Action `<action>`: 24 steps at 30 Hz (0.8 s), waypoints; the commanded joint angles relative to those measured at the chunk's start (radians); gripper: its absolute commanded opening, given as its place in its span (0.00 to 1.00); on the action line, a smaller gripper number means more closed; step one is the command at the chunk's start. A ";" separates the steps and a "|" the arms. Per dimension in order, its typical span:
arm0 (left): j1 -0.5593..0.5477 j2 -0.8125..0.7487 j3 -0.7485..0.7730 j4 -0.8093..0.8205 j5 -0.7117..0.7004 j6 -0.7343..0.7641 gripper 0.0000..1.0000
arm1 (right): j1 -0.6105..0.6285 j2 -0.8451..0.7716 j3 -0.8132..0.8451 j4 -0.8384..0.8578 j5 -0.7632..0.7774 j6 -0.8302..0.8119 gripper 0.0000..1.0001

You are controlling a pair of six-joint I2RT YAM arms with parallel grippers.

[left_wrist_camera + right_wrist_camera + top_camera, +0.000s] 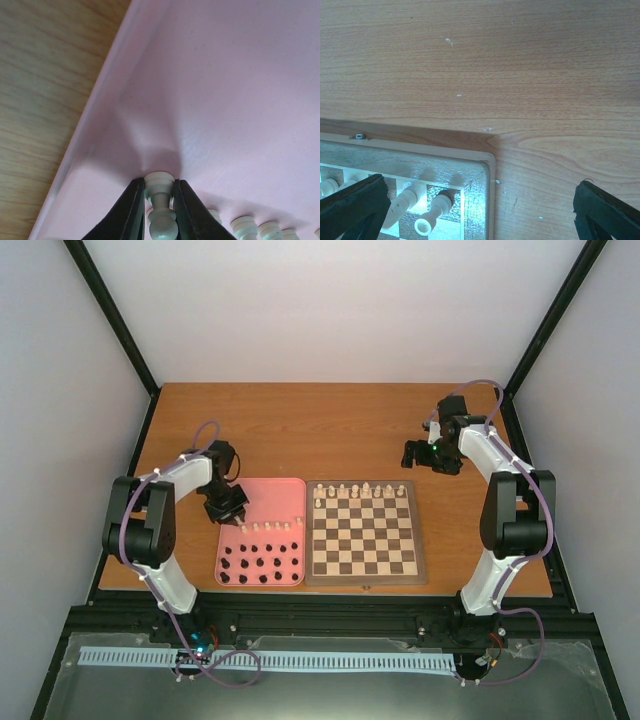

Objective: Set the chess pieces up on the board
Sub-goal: Pick up the chess piece from the storage box, then place the chess piece on the chessboard.

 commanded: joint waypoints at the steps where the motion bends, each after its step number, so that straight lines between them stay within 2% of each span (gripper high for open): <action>1: 0.010 0.027 0.043 0.009 -0.008 0.010 0.11 | -0.005 0.016 0.023 0.000 -0.007 -0.011 1.00; 7: 0.010 0.019 0.112 -0.041 0.005 0.036 0.10 | -0.006 0.024 0.030 -0.002 -0.008 -0.011 1.00; 13: -0.026 0.031 0.249 -0.150 0.018 0.120 0.09 | -0.006 0.029 0.040 -0.003 -0.008 -0.011 1.00; 20: -0.235 0.090 0.440 -0.282 -0.009 0.196 0.09 | -0.006 0.021 0.041 -0.007 0.000 -0.012 1.00; 24: -0.377 0.169 0.603 -0.377 -0.048 0.239 0.09 | -0.006 0.013 0.037 -0.007 0.002 -0.011 1.00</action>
